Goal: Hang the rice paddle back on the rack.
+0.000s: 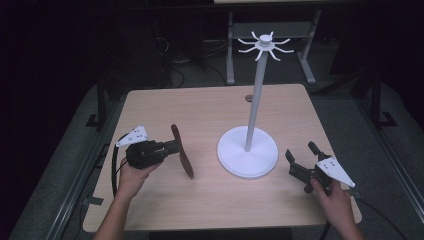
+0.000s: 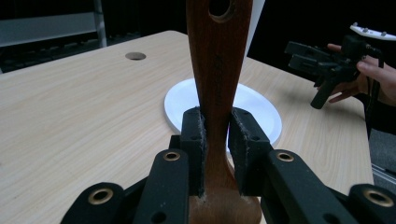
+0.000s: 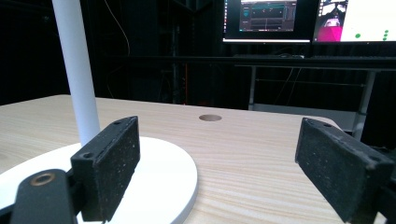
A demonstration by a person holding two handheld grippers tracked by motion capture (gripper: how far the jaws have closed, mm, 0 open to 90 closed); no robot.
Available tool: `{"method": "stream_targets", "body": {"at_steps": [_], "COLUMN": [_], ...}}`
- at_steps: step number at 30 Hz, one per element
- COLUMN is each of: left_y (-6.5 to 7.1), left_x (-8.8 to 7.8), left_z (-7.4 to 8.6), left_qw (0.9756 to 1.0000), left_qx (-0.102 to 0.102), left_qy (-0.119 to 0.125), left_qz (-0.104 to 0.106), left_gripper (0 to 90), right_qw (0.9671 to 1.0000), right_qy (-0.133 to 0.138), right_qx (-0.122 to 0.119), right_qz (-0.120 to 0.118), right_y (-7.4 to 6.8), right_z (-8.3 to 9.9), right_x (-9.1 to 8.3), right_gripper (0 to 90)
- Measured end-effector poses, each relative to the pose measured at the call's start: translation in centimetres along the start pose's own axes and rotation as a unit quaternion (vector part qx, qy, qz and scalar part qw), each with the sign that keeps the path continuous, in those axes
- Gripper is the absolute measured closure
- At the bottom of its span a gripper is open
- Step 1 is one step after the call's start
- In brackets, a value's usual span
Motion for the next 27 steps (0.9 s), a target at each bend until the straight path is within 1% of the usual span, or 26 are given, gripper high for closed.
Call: {"method": "stream_targets", "body": {"at_steps": [10,14,17,21,24,27], "left_y": [0.1,0.3,0.5,0.6,0.9,1.1], "left_x": [-0.4,-0.6,-0.6,-0.7,-0.6,-0.6], "left_z": [-1.2,-2.3,-3.0,-3.9,-4.7,-5.6], "left_qw": [0.9999,0.9997,0.9994,0.9991,0.9987,0.9983], "left_qx": [0.006,0.017,0.02,0.029,0.031,0.04], "left_qy": [0.015,0.017,0.026,0.029,0.039,0.041], "left_qz": [0.004,0.005,0.008,0.009,0.013,0.015], "left_gripper": [76.4,76.4,76.4,76.4,76.4,76.4], "right_qw": [1.0,1.0,1.0,1.0,1.0,1.0], "right_qy": [0.0,0.0,0.0,0.0,0.0,0.0], "right_qx": [0.0,0.001,0.001,0.001,0.001,0.001], "right_qz": [0.0,0.0,0.0,0.0,0.0,0.0], "right_y": [0.0,0.0,0.0,0.0,0.0,0.0], "right_z": [0.0,0.0,0.0,0.0,0.0,0.0], "right_x": [0.0,0.0,0.0,0.0,0.0,0.0], "right_gripper": [13.5,13.5,13.5,13.5,13.5,13.5]}}
Point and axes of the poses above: each handheld gripper's, and its own axes: x roughly forward along the jaws, z roughly out of its underside, y roughly to its right, the point moved 5 cm from there along x, roughly forward along the jaws, and after that the axes turned 12 degrees about -y, right-handed, at the moved point
